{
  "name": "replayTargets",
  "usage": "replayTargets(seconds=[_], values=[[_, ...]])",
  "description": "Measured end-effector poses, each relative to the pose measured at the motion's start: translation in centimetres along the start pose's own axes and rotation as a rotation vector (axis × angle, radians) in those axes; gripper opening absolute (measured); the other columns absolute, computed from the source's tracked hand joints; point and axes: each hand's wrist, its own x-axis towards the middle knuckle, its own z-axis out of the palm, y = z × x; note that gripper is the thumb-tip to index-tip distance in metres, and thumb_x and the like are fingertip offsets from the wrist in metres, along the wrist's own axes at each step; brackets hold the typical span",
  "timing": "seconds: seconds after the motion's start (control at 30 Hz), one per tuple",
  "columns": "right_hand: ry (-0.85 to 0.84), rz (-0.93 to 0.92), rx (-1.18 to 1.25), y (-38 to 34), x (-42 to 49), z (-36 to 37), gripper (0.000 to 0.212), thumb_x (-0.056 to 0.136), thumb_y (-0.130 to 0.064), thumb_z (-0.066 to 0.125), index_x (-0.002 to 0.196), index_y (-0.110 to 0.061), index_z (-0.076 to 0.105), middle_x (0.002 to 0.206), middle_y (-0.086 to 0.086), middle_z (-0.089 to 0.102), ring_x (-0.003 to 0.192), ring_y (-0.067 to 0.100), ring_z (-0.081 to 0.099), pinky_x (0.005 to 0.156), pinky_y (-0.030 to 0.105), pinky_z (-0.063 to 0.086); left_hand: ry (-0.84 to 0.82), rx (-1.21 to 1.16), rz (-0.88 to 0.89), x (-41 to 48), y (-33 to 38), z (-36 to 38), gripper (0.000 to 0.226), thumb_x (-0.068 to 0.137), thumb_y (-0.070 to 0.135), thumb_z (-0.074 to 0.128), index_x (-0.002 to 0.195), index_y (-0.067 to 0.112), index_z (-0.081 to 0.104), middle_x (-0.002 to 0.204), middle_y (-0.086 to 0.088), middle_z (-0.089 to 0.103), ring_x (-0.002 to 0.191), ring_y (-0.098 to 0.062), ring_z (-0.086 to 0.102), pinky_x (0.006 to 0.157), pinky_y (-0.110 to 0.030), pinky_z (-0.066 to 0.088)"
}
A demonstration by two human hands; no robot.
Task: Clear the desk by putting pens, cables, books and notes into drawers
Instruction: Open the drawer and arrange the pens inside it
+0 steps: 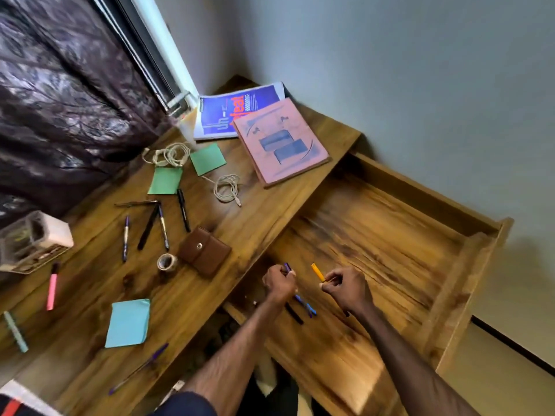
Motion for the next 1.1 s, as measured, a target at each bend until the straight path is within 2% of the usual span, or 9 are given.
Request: replayTargets(seconds=[0.07,0.2,0.33,0.47,0.53,0.7,0.83,1.0,1.1], values=[[-0.012,0.043,-0.017,0.7,0.7,1.0,0.022,0.072,-0.037,0.087,0.088,-0.026,0.078,0.077,-0.012,0.074,0.069,0.000,0.066,0.059,0.020,0.050,-0.008,-0.069,-0.079,1.5,-0.2,0.9,0.028,0.091,0.019,0.073,0.115,0.004,0.071,0.110,-0.014,0.074,0.088,-0.018,0.071,0.062,-0.012,0.056],[-0.034,0.093,-0.061,1.3,2.1,2.7,0.021,0.074,-0.040,0.085,0.088,-0.027,0.077,0.075,-0.014,0.071,0.069,0.001,0.064,0.056,0.019,0.046,0.005,-0.126,-0.168,4.0,-0.7,2.2,0.039,0.081,0.015,0.083,0.116,0.004,0.070,0.115,-0.013,0.072,0.103,-0.026,0.072,0.090,-0.029,0.058],[-0.024,0.095,-0.094,0.8,3.0,3.7,0.019,0.076,-0.038,0.084,0.089,-0.026,0.077,0.075,-0.011,0.071,0.070,0.004,0.065,0.060,0.023,0.051,-0.060,-0.186,-0.228,5.2,-0.9,2.8,0.031,0.079,0.012,0.085,0.097,0.012,0.061,0.110,-0.016,0.072,0.095,-0.029,0.075,0.087,-0.041,0.062],[-0.024,0.073,-0.128,-0.1,3.4,4.1,0.018,0.078,-0.033,0.084,0.092,-0.025,0.075,0.074,-0.010,0.069,0.068,0.005,0.063,0.057,0.021,0.046,-0.090,-0.194,-0.242,6.0,-0.9,2.7,0.039,0.080,0.014,0.085,0.106,0.013,0.057,0.106,-0.013,0.074,0.079,-0.022,0.077,0.075,-0.033,0.064],[-0.016,0.062,-0.145,-0.4,3.7,4.4,0.017,0.079,-0.031,0.083,0.092,-0.024,0.075,0.072,-0.012,0.067,0.067,0.005,0.062,0.056,0.021,0.044,-0.093,-0.216,-0.253,6.2,-0.7,2.5,0.040,0.079,0.014,0.085,0.104,0.013,0.055,0.110,-0.013,0.072,0.081,-0.023,0.077,0.065,-0.028,0.062],[0.000,0.006,-0.200,-1.1,4.3,4.8,0.017,0.081,-0.030,0.081,0.096,-0.025,0.074,0.083,-0.009,0.069,0.075,0.009,0.064,0.064,0.023,0.048,-0.070,-0.211,-0.186,6.4,-1.2,2.8,0.037,0.080,0.015,0.084,0.102,0.013,0.055,0.111,-0.013,0.070,0.065,-0.017,0.074,0.043,-0.018,0.053],[0.027,-0.046,-0.218,-1.0,4.3,4.9,0.017,0.083,-0.029,0.080,0.098,-0.024,0.075,0.089,-0.007,0.072,0.079,0.011,0.065,0.067,0.026,0.054,-0.061,-0.112,-0.123,6.7,-1.5,3.0,0.033,0.085,0.021,0.081,0.107,0.009,0.061,0.106,-0.011,0.074,0.070,-0.021,0.077,0.063,-0.031,0.064],[0.049,-0.100,-0.243,-0.8,4.2,5.0,0.012,0.085,-0.027,0.078,0.096,-0.023,0.075,0.091,-0.005,0.072,0.080,0.011,0.066,0.069,0.031,0.059,-0.022,-0.104,-0.128,7.1,-1.5,3.1,0.040,0.090,0.022,0.076,0.124,0.008,0.061,0.102,-0.011,0.076,0.055,-0.010,0.069,0.041,-0.016,0.049],[0.033,-0.124,-0.240,-0.8,4.4,5.1,0.015,0.085,-0.026,0.078,0.099,-0.022,0.076,0.095,-0.004,0.072,0.083,0.011,0.067,0.073,0.034,0.061,0.001,-0.075,-0.137,7.0,-1.5,3.1,0.034,0.093,0.022,0.073,0.120,0.009,0.059,0.094,-0.008,0.076,0.056,-0.009,0.069,0.046,-0.019,0.053]])
